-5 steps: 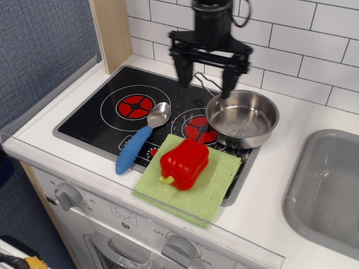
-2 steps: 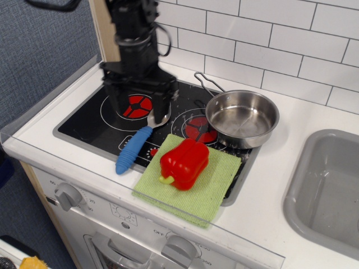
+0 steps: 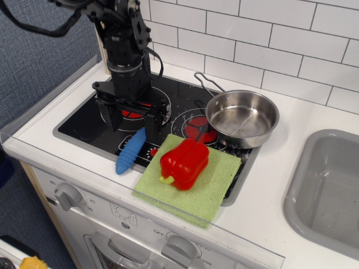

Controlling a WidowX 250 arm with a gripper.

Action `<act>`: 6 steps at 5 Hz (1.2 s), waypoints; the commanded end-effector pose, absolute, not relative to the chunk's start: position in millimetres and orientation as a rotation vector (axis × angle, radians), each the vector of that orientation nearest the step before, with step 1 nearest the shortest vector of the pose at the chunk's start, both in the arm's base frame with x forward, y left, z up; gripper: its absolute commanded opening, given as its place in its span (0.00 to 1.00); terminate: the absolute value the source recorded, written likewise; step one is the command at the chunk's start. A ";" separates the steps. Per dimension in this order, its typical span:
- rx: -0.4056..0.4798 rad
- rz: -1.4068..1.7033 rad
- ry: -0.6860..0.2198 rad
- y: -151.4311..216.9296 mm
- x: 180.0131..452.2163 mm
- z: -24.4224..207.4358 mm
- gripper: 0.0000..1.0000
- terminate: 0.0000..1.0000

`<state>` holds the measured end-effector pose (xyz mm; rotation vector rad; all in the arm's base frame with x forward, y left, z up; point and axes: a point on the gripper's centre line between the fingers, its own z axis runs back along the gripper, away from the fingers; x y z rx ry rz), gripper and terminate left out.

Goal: Move the blue spoon to the upper left of cooktop

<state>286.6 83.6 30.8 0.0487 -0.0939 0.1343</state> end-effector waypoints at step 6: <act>0.081 0.176 -0.084 84.4 300.3 23.7 0.00 0.00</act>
